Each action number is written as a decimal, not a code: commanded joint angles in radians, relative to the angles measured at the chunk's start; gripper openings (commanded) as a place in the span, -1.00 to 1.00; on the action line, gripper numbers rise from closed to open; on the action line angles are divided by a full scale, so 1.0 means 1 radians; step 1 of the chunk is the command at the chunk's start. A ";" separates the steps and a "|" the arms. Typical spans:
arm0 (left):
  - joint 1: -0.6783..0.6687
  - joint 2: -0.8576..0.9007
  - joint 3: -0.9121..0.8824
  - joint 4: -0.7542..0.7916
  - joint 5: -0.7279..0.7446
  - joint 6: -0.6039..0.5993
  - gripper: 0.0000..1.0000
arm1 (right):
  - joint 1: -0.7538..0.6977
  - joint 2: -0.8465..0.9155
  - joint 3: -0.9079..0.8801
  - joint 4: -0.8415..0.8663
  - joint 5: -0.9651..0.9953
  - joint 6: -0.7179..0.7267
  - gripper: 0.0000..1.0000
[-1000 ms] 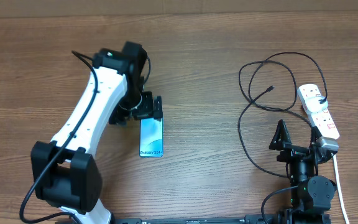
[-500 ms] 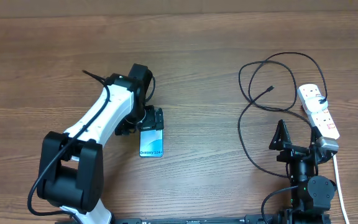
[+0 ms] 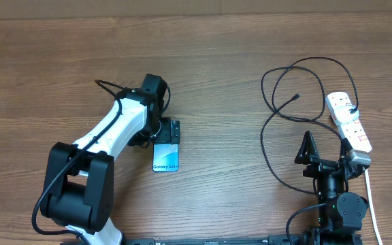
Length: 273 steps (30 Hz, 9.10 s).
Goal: Plug charger to phone and switch on socket
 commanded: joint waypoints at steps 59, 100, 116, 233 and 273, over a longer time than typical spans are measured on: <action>-0.076 0.076 -0.114 0.122 -0.054 -0.140 0.69 | -0.003 -0.011 -0.011 0.003 -0.006 -0.016 1.00; -0.076 0.076 -0.114 0.156 -0.051 -0.158 1.00 | -0.003 -0.012 -0.011 0.002 -0.006 -0.016 1.00; -0.076 0.076 -0.114 0.175 -0.054 -0.135 0.69 | -0.003 -0.012 -0.011 0.003 -0.006 -0.016 1.00; 0.078 0.076 0.497 -0.393 0.507 -0.285 0.03 | -0.003 -0.012 -0.011 0.003 -0.006 -0.016 1.00; 0.181 0.076 0.497 -0.478 0.926 -0.172 0.04 | -0.003 -0.012 -0.011 0.003 -0.006 -0.016 1.00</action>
